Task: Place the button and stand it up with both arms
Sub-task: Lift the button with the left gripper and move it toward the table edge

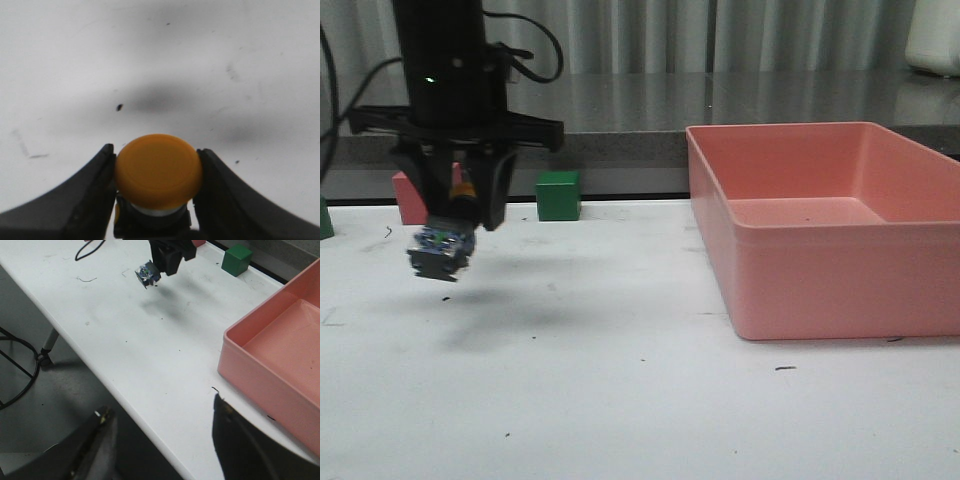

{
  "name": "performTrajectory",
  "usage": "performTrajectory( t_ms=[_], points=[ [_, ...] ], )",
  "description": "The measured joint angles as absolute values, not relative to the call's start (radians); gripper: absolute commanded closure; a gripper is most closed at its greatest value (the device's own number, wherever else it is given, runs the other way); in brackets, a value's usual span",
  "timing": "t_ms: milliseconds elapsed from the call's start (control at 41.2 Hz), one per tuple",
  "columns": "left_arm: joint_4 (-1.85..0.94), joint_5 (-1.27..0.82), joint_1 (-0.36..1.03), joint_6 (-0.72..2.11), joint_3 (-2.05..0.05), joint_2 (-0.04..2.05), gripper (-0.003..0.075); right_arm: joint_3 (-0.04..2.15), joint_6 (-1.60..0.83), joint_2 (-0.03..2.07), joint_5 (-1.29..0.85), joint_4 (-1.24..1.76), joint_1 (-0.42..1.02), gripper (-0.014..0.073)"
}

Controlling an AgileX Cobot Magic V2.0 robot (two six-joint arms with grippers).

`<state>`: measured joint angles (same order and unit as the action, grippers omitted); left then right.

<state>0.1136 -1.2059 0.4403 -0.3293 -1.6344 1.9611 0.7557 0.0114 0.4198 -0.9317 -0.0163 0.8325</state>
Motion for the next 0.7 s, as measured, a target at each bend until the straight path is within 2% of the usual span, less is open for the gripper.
performTrajectory(
  t_ms=[413,705],
  points=[
    [0.155,-0.848,0.301,-0.212,-1.119,1.476,0.0552,0.756,0.011,0.42,-0.932,-0.016,0.832,0.0146],
    [0.168,-0.36,0.227,-0.155,-0.76,1.179,0.0552,0.756,0.011,0.42,-0.932,-0.016,0.832,0.0146]
  ],
)
